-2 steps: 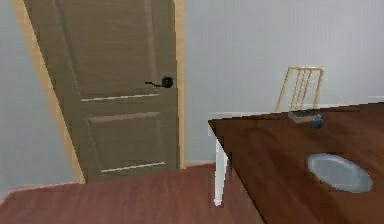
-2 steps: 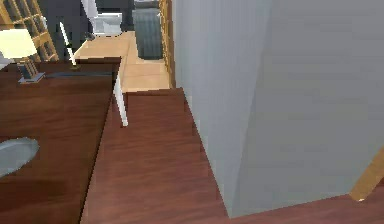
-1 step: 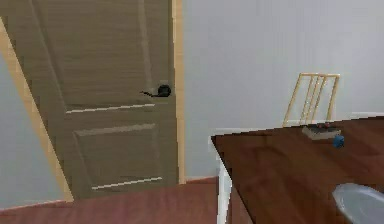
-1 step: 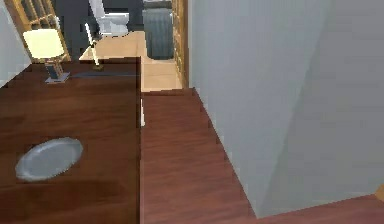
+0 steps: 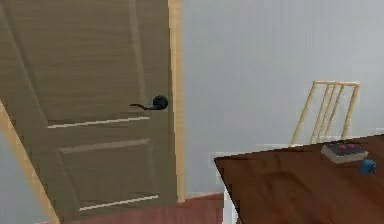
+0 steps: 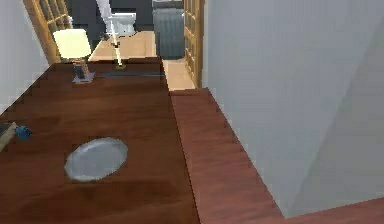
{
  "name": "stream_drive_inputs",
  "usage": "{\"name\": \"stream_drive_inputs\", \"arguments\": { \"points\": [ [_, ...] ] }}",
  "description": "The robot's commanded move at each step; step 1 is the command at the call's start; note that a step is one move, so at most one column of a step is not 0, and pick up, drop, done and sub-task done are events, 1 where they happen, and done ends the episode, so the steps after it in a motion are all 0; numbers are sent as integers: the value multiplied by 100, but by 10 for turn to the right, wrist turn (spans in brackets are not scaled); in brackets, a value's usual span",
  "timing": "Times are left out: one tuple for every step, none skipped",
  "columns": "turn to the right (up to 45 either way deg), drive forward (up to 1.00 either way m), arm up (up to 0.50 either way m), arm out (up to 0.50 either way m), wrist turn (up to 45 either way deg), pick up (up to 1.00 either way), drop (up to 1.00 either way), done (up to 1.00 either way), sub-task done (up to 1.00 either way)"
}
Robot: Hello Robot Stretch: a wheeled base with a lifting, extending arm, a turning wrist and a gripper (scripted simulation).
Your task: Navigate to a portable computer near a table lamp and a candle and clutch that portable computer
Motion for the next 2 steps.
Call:
{"name": "stream_drive_inputs", "arguments": {
  "points": [
    [450,0,0,0,0,0,0,0,0],
    [450,0,0,0,0,0,0,0,0]
  ]
}}
